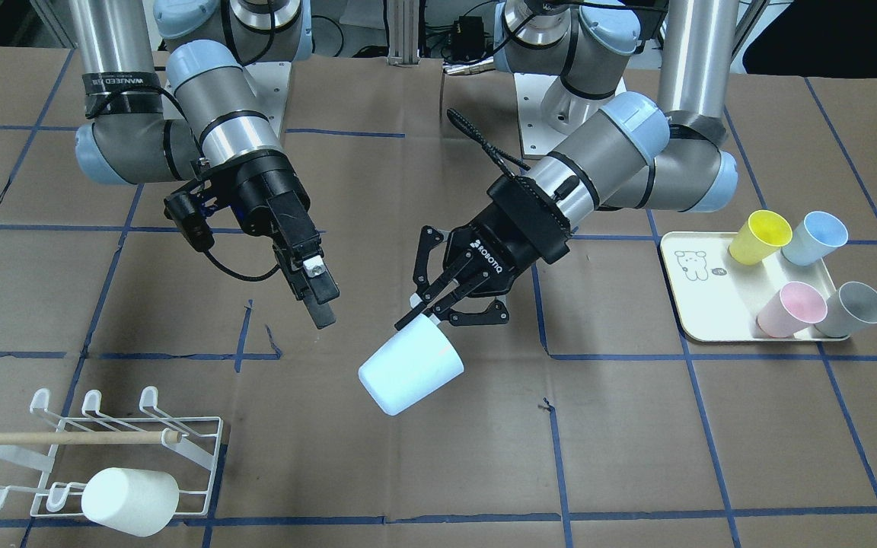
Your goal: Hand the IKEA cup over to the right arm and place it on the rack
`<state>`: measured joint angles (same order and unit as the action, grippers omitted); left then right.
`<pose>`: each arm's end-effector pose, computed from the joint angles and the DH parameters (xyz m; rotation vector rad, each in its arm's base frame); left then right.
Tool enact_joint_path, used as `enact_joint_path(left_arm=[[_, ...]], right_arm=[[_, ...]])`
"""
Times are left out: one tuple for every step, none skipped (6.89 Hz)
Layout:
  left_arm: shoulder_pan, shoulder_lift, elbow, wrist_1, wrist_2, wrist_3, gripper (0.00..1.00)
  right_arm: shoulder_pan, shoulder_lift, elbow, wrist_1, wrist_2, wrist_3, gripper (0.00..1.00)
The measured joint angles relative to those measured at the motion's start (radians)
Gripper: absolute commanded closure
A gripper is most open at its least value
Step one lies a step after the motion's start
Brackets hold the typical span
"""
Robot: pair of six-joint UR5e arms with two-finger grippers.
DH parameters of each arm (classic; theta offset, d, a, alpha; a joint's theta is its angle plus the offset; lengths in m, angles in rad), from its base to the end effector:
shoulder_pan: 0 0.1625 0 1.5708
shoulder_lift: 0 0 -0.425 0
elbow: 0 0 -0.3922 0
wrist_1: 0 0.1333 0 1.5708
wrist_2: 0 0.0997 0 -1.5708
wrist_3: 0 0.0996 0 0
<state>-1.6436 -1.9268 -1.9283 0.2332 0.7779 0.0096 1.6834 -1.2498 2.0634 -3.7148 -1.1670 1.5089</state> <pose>-0.2439 -0.5364 0.3603 -0.6039 -2.0246 1.2144 0.2293 -0.4935 0.3558 0.9496 1.5880 -0.7163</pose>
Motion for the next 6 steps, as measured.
enact_joint_path(left_arm=[[-0.004,0.0,-0.004,0.006,-0.001,0.0,1.0],[-0.004,0.0,-0.012,0.016,-0.005,0.0,1.0],[-0.003,0.001,-0.03,0.039,-0.007,0.0,0.99],[-0.002,0.002,-0.047,0.06,-0.008,-0.001,0.99],[-0.001,0.004,-0.054,0.069,-0.007,-0.001,0.99],[-0.001,0.004,-0.055,0.072,-0.006,-0.002,0.99]], right_arm=[[0.001,0.015,-0.003,0.0,0.001,0.047,0.0],[0.001,0.035,-0.01,0.0,0.004,0.067,0.0],[0.003,0.051,-0.024,0.001,0.005,0.075,0.01],[0.003,0.061,-0.037,0.001,0.006,0.079,0.01],[0.006,0.07,-0.047,0.001,0.006,0.08,0.01],[0.016,0.085,-0.063,0.001,0.005,0.08,0.01]])
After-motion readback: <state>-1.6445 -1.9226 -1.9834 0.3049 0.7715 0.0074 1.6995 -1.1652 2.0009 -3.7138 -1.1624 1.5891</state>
